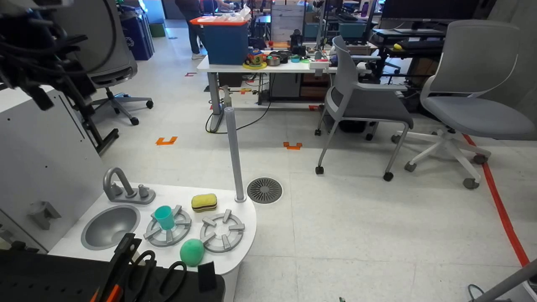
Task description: Move the cup on the stove
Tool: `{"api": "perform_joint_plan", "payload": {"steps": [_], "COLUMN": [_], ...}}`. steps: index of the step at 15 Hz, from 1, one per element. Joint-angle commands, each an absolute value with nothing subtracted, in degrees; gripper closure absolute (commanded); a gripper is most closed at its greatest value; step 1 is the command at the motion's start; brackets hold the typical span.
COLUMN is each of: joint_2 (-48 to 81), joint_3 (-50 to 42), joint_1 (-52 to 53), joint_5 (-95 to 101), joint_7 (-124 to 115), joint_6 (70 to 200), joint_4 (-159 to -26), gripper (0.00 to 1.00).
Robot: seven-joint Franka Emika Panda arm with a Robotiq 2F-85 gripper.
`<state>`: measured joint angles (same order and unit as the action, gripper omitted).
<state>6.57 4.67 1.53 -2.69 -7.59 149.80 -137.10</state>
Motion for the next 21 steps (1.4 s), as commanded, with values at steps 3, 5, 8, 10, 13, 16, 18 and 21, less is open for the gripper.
{"api": "perform_joint_plan", "payload": {"steps": [3,5,8,10,13,16,18,21], "joint_2": [29.84,37.74,46.79,51.55,56.41,59.87,61.77,64.19], "joint_3": [0.35,0.27,0.93,0.66,0.17,0.41,0.42,-0.04], "joint_1": [2.18,1.6,1.15,1.75,3.1,3.49,3.69,4.14], "joint_5": [-1.13,-2.59,-3.1,-2.74,-2.08,-2.19,-2.35,-2.2], "joint_7": [-8.88,-7.9,-6.77,-6.94,-7.07,-6.91,-7.06,-7.3], "joint_6": [157.31,158.32,159.51,159.0,158.97,158.16,157.53,157.08], "joint_4": [-124.14,-118.66,-112.07,-108.33,-104.58,-101.46,-99.96,-97.97], "gripper": [0.0,0.0,0.0,0.0,0.0,0.0,0.0,0.0]}}
